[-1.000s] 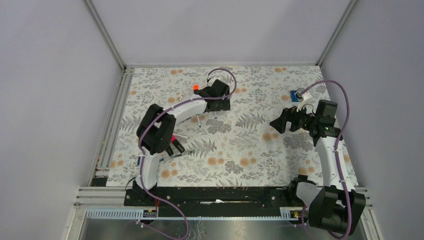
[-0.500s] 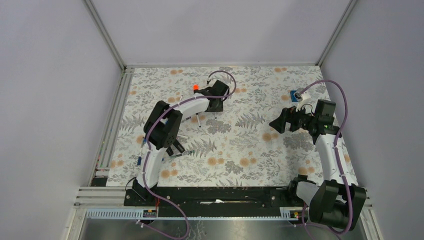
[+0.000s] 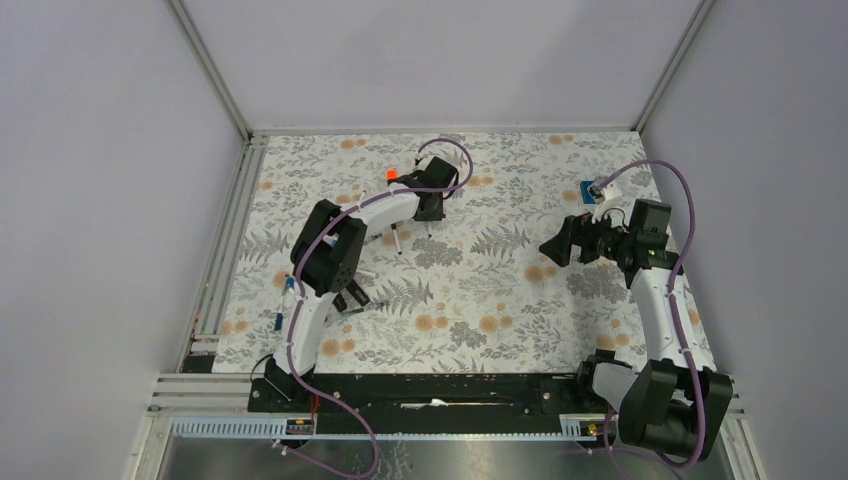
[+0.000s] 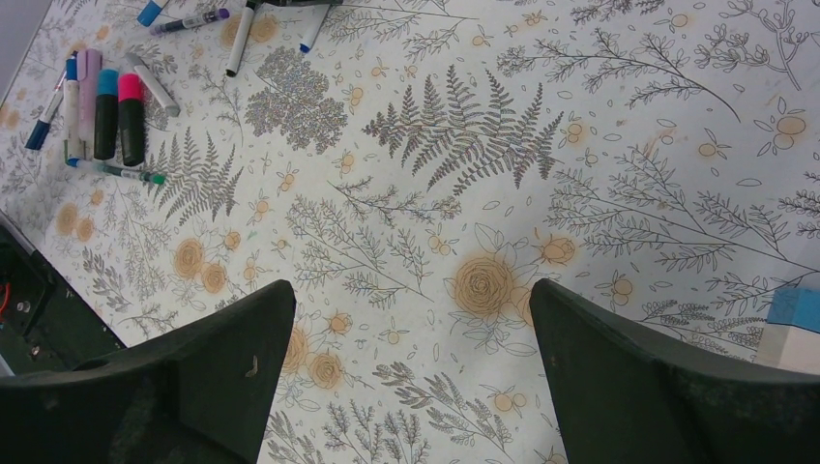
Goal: Open the pen caps
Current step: Pick up the pen from the center of the board, then open the pen cap from the pen, then place the pen cap at the center of the board, then place the pen at the center of the board.
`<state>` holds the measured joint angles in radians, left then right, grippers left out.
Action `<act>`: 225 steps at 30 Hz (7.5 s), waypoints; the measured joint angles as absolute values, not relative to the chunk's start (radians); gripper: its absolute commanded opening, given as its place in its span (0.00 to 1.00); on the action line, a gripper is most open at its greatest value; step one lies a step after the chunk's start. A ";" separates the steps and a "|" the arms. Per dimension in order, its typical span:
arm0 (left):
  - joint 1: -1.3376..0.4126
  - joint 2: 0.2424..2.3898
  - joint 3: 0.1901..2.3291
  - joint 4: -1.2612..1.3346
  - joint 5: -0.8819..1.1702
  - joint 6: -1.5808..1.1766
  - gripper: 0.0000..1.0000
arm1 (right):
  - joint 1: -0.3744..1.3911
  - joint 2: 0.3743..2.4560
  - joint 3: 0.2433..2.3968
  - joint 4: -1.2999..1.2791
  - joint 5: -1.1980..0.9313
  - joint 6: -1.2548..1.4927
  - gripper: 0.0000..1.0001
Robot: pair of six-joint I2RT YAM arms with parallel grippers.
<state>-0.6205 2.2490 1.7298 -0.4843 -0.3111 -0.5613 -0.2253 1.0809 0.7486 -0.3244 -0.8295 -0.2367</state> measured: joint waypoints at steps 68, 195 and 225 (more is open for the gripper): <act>-0.920 1.802 0.884 1.058 0.153 -1.022 0.03 | -0.014 1.159 0.471 0.590 -1.200 0.583 0.01; -0.469 1.346 1.012 0.221 0.033 -0.359 0.99 | -0.067 1.860 1.317 -0.387 -0.498 -0.284 0.00; -0.427 1.346 0.858 -0.176 0.081 -0.527 0.99 | -0.006 2.077 1.479 -0.444 -0.297 -0.242 0.43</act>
